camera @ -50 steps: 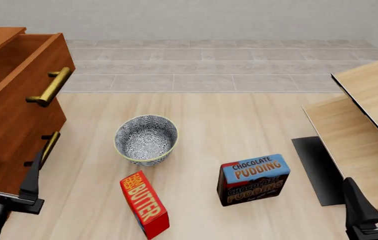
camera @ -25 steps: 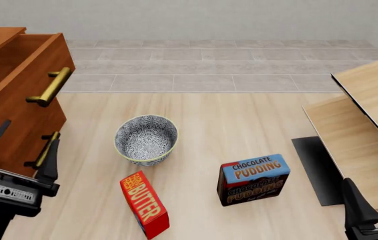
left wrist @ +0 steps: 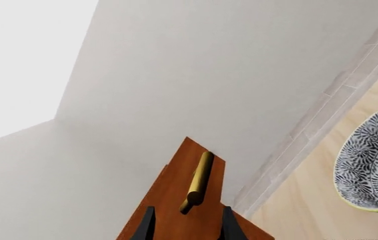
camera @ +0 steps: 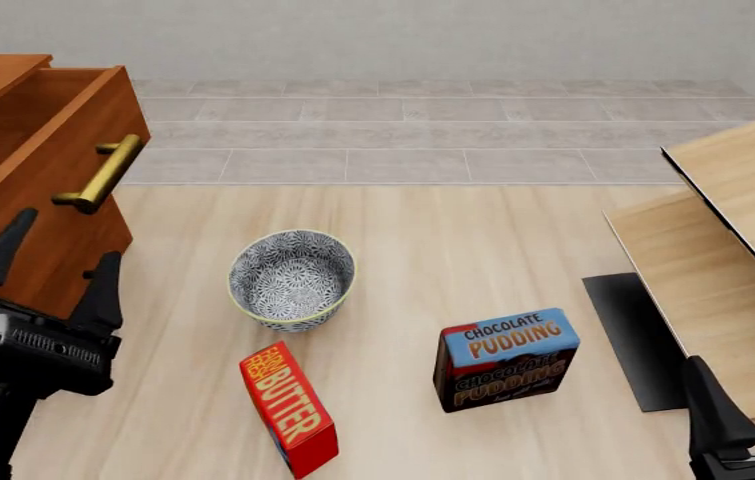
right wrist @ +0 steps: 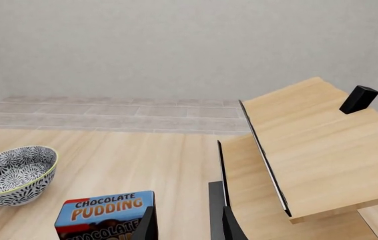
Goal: Close the top drawer of the cabinet.
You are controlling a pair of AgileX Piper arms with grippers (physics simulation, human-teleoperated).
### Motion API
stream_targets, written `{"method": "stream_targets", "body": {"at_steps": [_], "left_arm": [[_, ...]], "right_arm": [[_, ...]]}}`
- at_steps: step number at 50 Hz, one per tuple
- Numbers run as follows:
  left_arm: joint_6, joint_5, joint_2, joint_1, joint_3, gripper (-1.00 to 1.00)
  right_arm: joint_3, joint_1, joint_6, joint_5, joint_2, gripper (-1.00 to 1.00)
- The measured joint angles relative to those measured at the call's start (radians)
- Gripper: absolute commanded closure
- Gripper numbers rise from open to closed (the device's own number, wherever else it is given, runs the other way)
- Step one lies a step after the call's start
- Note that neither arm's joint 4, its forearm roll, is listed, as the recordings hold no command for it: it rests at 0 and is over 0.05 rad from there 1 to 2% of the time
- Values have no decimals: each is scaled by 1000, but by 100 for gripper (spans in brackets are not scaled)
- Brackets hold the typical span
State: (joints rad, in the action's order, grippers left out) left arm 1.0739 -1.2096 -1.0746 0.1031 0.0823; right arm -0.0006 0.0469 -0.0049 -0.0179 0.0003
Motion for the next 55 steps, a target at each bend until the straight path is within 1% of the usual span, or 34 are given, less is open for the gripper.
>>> {"method": "stream_targets", "body": {"at_steps": [9,27,42,55], "left_arm": [[74,-1,-31,-14,29,-100],[162,-5,-113,-35,106,-100],[197,-10,-198,-43,166,-100],[205,-10,-238,-51,184,-100]], "right_arm": [[-1,-1,1,4,0,-100],[-6,3,2,11,0,-100],[-15,3,6,9,0,-100],[-21,0,10,7,0,-100]]}}
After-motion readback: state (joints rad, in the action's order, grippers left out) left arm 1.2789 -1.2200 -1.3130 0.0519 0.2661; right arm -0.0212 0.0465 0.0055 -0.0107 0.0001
